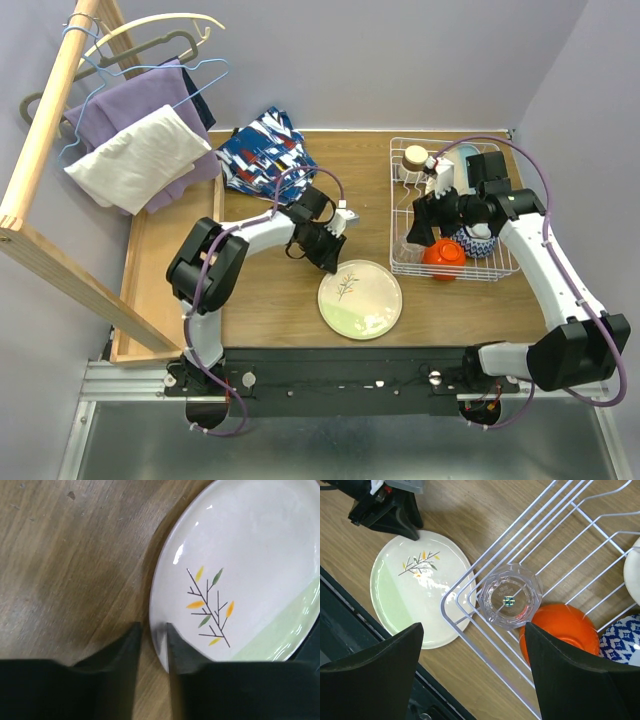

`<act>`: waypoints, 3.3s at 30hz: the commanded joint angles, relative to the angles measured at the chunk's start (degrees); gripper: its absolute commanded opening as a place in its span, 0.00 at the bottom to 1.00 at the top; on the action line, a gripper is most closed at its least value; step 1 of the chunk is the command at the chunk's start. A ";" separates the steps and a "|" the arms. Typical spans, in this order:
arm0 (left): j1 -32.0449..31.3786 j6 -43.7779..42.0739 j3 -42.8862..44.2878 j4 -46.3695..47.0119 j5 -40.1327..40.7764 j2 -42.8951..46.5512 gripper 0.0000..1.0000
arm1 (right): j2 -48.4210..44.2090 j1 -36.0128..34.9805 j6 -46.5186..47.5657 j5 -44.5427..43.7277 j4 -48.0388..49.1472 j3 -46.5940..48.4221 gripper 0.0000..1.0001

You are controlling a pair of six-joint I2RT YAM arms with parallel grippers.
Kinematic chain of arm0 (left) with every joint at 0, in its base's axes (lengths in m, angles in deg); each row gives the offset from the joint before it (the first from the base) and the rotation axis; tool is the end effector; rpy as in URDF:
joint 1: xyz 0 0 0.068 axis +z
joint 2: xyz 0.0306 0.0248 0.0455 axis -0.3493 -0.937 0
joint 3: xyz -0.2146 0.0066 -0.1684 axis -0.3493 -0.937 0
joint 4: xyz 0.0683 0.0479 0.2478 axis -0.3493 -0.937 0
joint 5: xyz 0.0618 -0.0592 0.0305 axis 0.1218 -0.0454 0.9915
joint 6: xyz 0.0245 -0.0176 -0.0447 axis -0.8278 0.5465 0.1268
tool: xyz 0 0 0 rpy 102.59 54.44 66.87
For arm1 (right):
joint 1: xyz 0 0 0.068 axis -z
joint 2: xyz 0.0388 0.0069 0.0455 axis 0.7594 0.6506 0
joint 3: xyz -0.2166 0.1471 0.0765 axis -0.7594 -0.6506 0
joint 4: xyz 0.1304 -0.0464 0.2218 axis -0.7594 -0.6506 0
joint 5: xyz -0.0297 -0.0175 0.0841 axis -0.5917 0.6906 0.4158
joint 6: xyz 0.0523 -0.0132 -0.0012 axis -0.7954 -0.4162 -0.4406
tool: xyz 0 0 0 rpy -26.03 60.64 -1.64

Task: Load the mixed dishes into the dish rack

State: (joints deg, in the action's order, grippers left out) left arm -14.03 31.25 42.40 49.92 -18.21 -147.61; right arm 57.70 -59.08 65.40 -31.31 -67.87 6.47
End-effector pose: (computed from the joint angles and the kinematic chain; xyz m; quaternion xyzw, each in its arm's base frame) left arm 0.2996 -0.2280 0.1612 0.3781 0.8589 -0.3091 0.1540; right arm 0.2532 0.0611 0.3286 -0.2885 0.8756 0.2243 0.3160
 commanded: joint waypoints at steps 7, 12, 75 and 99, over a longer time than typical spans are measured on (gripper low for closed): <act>-0.06 -5.66 6.32 -10.49 -7.31 -5.48 0.09 | 4.99 0.00 6.86 3.85 -1.33 2.60 0.90; 1.43 -8.30 8.44 -15.25 -6.26 -5.15 0.00 | 9.56 -0.08 12.21 8.77 -1.85 4.54 0.86; 6.09 0.40 8.17 8.57 25.39 29.59 0.98 | 21.53 -3.25 -27.14 -16.72 18.26 36.18 0.00; 5.56 2.69 6.06 10.33 22.74 28.09 0.99 | 11.85 -3.25 -25.48 -66.63 28.64 18.87 0.00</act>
State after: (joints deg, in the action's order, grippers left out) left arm -8.18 33.42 49.57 58.93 5.72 -119.28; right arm 70.37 -62.10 40.37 -93.45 -47.29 25.57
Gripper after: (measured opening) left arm 0.985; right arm 0.090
